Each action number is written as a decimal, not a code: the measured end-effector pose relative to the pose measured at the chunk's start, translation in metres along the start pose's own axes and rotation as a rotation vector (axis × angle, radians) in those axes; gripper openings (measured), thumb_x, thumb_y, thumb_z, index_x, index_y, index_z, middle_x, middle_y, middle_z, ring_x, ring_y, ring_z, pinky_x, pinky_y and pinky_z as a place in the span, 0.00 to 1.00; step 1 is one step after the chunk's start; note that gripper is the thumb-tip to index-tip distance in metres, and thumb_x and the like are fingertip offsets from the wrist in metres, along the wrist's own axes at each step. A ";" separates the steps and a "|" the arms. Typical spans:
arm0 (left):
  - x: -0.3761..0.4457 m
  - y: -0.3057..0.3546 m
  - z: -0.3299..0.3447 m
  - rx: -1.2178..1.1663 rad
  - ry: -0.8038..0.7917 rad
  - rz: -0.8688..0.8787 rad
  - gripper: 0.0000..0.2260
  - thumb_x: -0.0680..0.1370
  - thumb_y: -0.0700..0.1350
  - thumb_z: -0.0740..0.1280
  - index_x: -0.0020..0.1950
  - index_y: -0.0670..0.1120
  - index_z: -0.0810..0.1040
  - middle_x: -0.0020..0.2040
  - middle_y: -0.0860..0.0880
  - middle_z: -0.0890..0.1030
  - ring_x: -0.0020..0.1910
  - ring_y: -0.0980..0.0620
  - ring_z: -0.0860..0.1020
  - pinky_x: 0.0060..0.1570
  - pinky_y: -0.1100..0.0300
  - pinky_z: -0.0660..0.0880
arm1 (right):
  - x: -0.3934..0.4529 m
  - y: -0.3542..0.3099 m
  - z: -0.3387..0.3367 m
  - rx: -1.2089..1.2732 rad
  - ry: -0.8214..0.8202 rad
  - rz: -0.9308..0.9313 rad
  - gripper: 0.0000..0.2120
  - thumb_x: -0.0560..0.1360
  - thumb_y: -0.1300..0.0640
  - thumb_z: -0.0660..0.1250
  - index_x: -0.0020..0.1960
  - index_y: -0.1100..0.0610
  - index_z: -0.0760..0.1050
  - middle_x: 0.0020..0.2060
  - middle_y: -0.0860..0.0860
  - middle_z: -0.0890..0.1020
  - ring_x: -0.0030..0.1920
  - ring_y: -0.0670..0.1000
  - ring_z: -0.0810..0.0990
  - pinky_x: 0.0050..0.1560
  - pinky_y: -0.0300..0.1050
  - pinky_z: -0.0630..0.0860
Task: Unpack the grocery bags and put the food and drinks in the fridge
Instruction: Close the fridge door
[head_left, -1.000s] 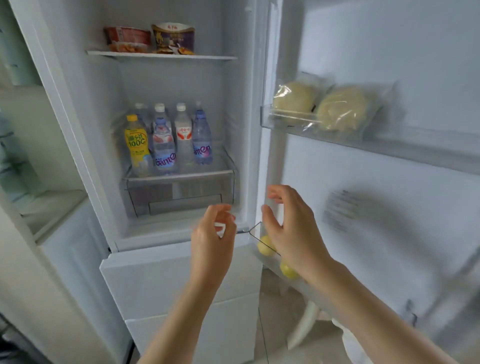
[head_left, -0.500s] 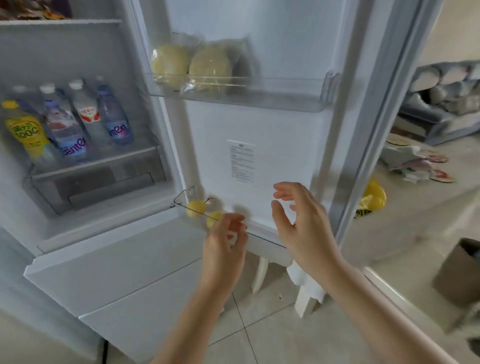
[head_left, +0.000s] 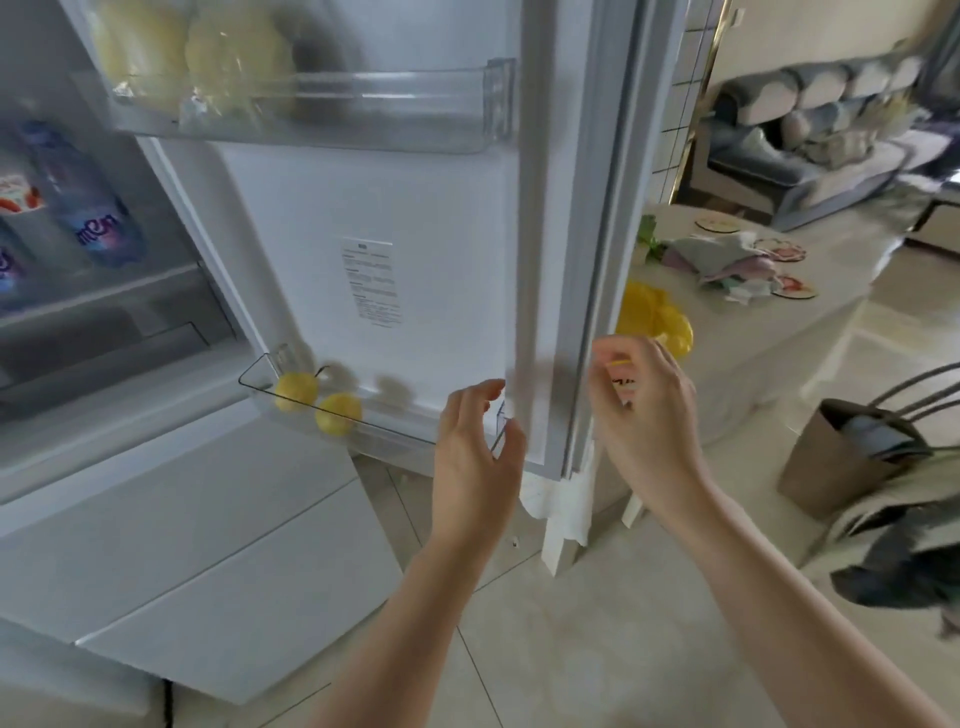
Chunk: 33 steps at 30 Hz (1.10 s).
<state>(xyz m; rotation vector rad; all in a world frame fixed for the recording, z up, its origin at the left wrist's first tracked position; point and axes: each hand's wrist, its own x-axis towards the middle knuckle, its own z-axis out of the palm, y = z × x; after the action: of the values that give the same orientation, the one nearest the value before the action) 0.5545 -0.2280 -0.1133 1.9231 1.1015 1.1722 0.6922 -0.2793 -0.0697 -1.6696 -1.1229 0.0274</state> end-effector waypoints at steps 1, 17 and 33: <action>0.000 0.003 0.005 -0.004 0.013 -0.013 0.16 0.78 0.39 0.65 0.66 0.49 0.73 0.59 0.56 0.73 0.59 0.58 0.72 0.57 0.70 0.68 | 0.007 0.003 -0.001 0.005 0.020 0.004 0.08 0.77 0.59 0.64 0.56 0.57 0.74 0.51 0.50 0.76 0.50 0.51 0.79 0.50 0.55 0.78; -0.009 0.042 0.071 0.040 0.217 -0.199 0.33 0.79 0.44 0.63 0.77 0.65 0.50 0.76 0.66 0.56 0.75 0.58 0.61 0.73 0.50 0.64 | 0.083 0.040 -0.022 0.211 -0.302 -0.118 0.05 0.80 0.53 0.62 0.54 0.52 0.69 0.49 0.48 0.77 0.47 0.44 0.77 0.41 0.29 0.71; -0.055 0.041 0.038 0.054 0.336 -0.220 0.37 0.78 0.46 0.65 0.74 0.71 0.45 0.77 0.67 0.52 0.75 0.56 0.62 0.69 0.50 0.68 | 0.026 0.018 -0.025 0.319 -0.362 -0.297 0.12 0.77 0.52 0.65 0.53 0.61 0.70 0.46 0.51 0.80 0.43 0.43 0.80 0.40 0.34 0.77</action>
<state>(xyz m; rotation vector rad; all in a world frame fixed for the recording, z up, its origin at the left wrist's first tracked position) 0.5883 -0.2983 -0.1159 1.6281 1.4926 1.3825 0.7310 -0.2798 -0.0602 -1.2299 -1.5418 0.3137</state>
